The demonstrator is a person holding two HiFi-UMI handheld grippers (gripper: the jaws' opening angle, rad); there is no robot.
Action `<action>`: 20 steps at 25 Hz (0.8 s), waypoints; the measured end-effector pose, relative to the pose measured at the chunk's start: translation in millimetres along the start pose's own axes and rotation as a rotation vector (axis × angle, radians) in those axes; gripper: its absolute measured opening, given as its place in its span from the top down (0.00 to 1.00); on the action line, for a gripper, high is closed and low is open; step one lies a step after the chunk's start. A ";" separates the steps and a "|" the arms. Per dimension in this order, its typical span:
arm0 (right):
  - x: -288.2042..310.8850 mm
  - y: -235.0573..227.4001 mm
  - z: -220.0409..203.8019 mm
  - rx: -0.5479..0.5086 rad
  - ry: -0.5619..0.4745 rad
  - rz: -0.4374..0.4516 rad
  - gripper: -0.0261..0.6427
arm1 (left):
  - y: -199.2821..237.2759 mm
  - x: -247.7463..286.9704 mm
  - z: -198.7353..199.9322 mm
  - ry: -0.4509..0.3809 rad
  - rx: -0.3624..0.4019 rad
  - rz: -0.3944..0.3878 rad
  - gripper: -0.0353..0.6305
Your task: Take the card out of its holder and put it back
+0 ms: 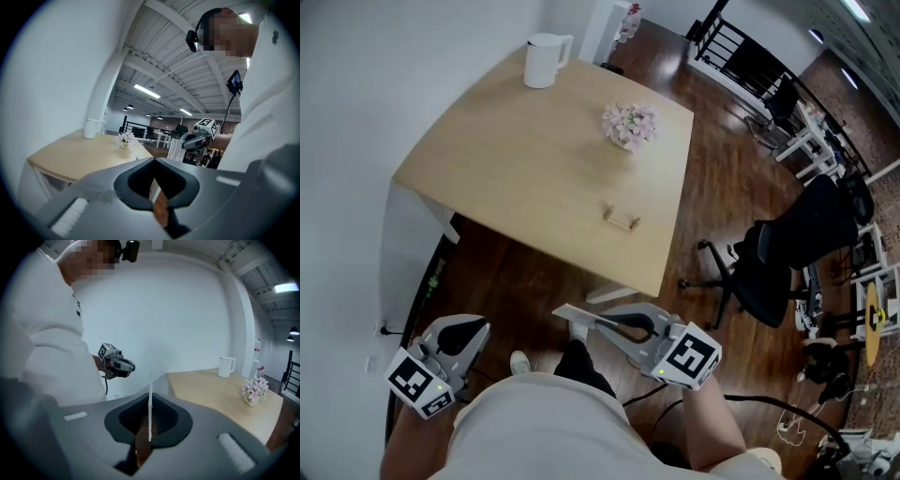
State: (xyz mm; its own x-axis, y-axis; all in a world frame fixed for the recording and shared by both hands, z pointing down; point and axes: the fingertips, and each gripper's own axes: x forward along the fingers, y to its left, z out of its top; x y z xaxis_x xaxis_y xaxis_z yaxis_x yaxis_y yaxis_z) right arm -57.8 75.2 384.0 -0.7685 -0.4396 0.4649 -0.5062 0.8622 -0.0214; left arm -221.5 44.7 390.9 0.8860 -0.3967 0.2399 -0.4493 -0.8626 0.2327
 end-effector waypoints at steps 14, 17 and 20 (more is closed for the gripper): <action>-25.3 -51.9 -4.4 0.044 -0.033 -0.072 0.93 | -0.8 28.7 11.3 -0.023 0.003 -0.015 0.94; -35.4 -90.2 -8.9 0.033 -0.028 -0.083 0.93 | 2.9 48.8 19.1 -0.027 -0.003 0.000 0.94; -45.4 -131.9 -16.1 0.022 -0.022 -0.091 0.93 | 6.3 71.4 27.8 -0.028 -0.002 0.018 0.94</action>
State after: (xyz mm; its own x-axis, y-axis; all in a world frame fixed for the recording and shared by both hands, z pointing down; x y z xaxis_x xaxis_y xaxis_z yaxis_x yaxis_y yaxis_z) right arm 50.2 -14.4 379.9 -0.7272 -0.5216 0.4462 -0.5825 0.8128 0.0008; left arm -157.9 2.3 383.3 0.8804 -0.4210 0.2182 -0.4657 -0.8544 0.2305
